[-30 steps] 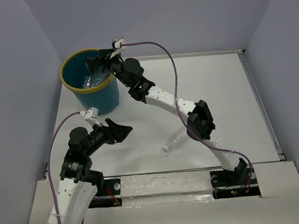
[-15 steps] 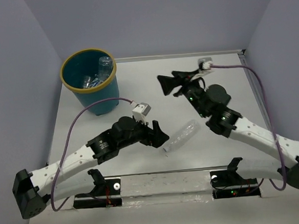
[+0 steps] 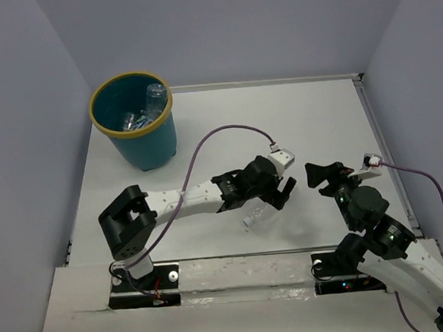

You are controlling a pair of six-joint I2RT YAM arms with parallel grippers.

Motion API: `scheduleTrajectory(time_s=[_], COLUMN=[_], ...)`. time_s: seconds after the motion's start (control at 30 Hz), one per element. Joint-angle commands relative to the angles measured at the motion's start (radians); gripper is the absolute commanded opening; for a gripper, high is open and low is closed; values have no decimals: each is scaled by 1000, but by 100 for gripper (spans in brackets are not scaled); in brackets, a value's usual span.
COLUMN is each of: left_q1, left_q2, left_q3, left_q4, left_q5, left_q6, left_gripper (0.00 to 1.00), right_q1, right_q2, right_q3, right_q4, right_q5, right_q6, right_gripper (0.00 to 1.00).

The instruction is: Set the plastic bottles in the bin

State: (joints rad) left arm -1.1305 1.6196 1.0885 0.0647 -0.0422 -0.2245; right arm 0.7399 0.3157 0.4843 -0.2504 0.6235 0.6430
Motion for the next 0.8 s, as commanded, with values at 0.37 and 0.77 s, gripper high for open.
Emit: scheduleTrajectory(time_s=[0.37, 0.77], left_q1=[-2, 6], left_q2=[393, 217], left_q3=[352, 278], left_q4=[-147, -129], left_q5=[-108, -216], left_q6=[145, 106], left_gripper=[93, 62], right_q1=[1, 1], right_q2=[-237, -282], right_q3=[-29, 8], right_q4=[-199, -184], right_q5=[117, 75], right_q6=[86, 70], right_gripper=[73, 72])
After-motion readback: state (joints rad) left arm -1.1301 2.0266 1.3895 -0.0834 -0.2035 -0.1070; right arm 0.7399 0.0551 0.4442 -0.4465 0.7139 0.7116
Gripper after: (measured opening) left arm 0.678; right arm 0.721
